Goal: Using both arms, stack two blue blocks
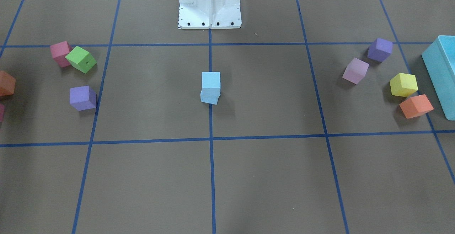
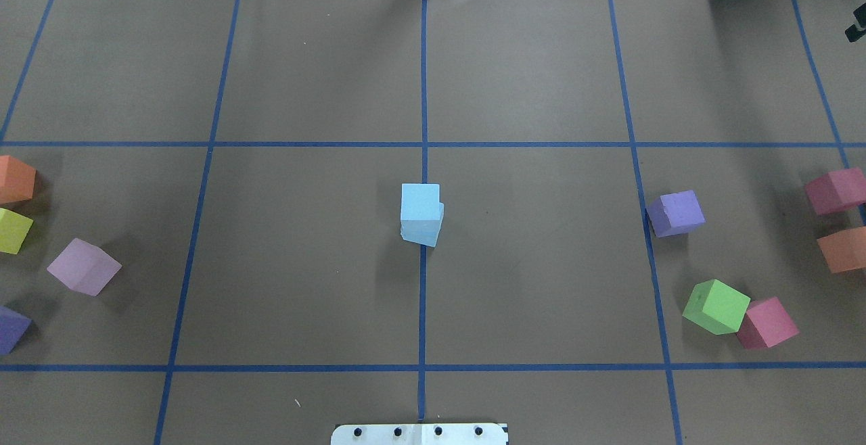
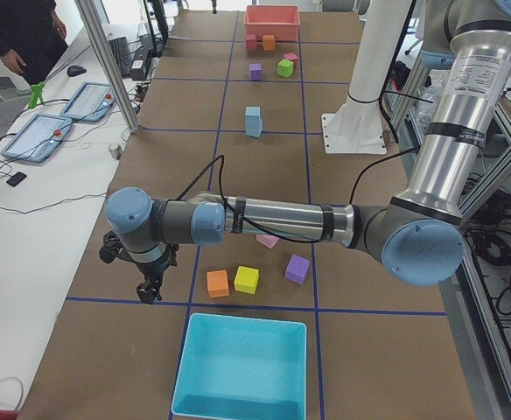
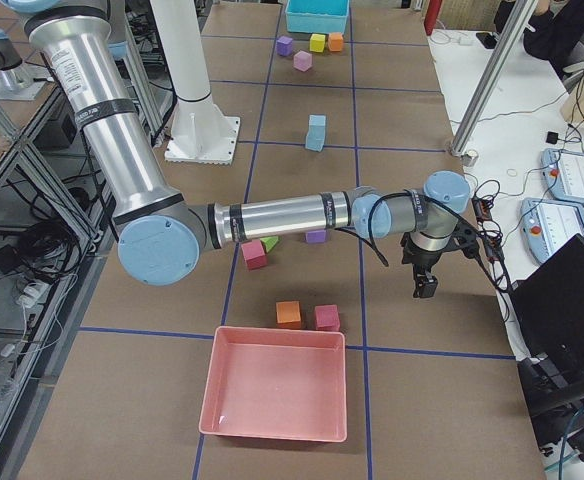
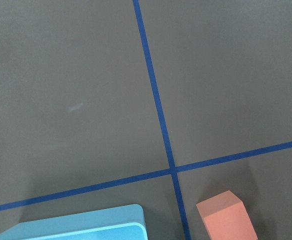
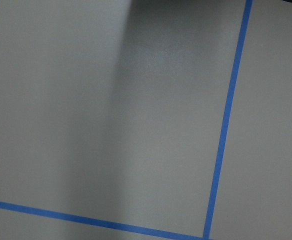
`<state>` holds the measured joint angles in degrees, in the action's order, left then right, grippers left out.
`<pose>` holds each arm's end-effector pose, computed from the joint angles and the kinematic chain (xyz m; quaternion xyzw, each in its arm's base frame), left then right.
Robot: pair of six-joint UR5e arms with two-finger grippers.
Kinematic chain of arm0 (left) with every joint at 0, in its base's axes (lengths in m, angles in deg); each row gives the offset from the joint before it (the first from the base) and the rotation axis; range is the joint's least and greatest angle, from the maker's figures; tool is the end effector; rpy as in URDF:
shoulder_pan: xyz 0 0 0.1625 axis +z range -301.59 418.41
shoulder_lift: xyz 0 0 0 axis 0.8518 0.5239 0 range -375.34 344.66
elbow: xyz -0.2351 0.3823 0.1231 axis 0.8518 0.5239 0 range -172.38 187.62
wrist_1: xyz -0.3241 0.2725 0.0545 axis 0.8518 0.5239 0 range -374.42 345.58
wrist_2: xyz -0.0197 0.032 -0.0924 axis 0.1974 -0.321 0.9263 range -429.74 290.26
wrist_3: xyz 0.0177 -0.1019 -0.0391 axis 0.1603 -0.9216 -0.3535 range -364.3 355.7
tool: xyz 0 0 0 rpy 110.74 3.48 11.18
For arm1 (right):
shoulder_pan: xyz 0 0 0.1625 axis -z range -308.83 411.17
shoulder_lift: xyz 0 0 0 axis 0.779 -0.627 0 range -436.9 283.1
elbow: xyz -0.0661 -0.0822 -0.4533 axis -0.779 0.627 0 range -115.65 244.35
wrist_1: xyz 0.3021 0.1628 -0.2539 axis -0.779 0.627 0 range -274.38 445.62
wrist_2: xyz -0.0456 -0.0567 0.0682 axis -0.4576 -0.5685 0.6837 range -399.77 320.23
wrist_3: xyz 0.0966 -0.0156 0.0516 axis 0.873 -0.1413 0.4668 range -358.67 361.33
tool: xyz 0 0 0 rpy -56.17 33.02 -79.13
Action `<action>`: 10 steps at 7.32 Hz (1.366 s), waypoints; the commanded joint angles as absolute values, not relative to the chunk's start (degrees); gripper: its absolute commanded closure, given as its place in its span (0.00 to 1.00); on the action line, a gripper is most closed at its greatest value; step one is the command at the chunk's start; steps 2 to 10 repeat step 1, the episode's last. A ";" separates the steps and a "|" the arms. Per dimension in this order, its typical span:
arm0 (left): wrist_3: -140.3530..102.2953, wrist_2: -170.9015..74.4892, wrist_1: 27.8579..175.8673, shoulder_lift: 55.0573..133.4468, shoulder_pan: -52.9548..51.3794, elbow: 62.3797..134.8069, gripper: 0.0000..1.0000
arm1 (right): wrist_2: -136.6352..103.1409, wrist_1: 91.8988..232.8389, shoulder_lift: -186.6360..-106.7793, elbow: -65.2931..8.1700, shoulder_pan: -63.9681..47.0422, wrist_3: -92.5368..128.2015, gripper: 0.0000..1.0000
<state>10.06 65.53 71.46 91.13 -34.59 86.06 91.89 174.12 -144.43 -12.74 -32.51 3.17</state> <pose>-0.0880 -0.6331 0.6505 0.0643 0.3795 0.0940 0.9182 -0.0167 -0.6939 0.5873 0.0646 -0.3594 -0.0706 0.9283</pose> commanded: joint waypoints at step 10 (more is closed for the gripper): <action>10.11 65.52 71.54 91.09 -34.67 85.94 0.02 | 91.89 174.13 -144.31 -12.73 -32.50 3.18 0.00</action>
